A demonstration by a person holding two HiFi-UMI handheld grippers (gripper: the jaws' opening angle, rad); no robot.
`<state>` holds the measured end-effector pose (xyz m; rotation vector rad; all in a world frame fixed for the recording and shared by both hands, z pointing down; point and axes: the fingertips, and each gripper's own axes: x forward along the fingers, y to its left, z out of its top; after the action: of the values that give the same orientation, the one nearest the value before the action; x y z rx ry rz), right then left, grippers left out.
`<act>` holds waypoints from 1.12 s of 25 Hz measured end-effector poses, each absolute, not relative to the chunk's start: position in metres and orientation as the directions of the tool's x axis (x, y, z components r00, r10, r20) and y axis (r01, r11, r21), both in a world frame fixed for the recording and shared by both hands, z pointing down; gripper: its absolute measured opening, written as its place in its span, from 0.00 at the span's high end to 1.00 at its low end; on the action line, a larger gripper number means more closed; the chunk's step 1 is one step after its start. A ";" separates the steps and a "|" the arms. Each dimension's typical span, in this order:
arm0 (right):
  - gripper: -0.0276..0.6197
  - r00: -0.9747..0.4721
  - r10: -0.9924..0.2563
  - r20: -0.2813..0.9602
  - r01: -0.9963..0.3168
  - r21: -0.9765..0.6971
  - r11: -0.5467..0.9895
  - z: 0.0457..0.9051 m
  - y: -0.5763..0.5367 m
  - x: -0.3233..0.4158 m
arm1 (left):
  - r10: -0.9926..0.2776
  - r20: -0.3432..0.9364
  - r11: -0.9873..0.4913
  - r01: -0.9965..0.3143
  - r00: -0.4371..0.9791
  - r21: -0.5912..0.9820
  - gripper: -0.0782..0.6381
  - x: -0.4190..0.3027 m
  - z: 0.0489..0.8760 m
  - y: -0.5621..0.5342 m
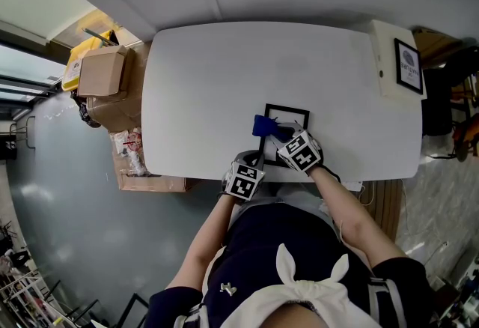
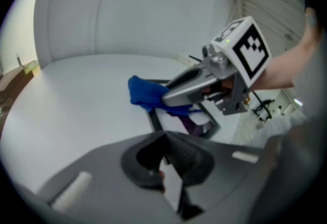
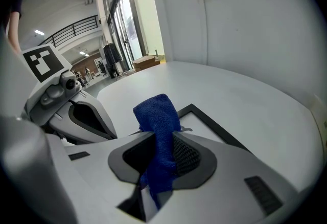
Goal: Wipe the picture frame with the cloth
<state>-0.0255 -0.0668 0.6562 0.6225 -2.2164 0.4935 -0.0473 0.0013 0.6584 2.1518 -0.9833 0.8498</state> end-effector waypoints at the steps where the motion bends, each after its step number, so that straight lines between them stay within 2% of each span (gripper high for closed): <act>1: 0.81 -0.588 -0.274 0.761 -0.572 -0.152 0.806 0.656 -0.066 -0.026 | -0.409 0.752 -0.532 -0.805 0.517 0.264 0.89 -0.047 0.658 0.001; 16: 0.81 -0.598 -0.269 0.755 -0.562 -0.156 0.812 0.658 -0.064 -0.026 | -0.377 0.782 -0.515 -0.814 0.497 0.269 0.89 -0.053 0.660 0.021; 28: 0.81 -0.597 -0.269 0.756 -0.560 -0.154 0.814 0.658 -0.061 -0.027 | -0.399 0.785 -0.495 -0.832 0.475 0.252 0.89 -0.055 0.661 0.026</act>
<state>-0.0269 -0.0611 0.6579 0.6060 -2.2284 0.4887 -0.0548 0.0257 0.6611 2.0912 -1.0145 0.8840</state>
